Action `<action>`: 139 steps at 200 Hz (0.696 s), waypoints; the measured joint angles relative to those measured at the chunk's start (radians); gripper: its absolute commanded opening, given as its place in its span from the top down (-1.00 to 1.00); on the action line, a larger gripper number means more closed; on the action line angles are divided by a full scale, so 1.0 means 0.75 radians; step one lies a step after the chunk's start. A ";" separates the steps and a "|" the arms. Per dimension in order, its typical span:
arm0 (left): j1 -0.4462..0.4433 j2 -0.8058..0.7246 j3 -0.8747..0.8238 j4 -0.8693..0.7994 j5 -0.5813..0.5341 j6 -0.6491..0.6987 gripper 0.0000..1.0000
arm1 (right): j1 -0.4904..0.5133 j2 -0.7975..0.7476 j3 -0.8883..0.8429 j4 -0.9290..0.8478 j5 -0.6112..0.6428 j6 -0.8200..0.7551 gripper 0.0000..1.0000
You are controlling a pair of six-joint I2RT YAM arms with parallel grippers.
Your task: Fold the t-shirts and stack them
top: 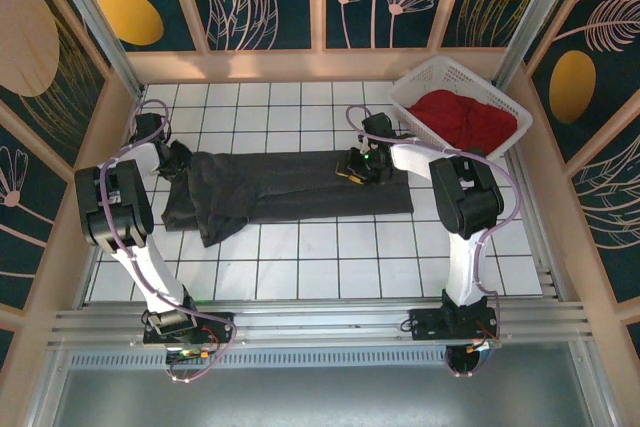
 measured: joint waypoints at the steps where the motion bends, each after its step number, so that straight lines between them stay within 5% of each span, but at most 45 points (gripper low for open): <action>1: 0.000 0.001 0.001 0.000 -0.002 0.003 0.99 | 0.000 0.000 0.001 -0.001 0.001 0.000 0.22; 108: 0.118 0.053 0.125 -0.080 -0.022 -0.038 1.00 | -0.024 0.008 0.005 -0.025 0.031 -0.002 0.40; 139: 0.118 0.059 0.127 -0.104 -0.025 -0.041 0.56 | -0.024 0.008 0.007 -0.023 0.019 -0.035 0.28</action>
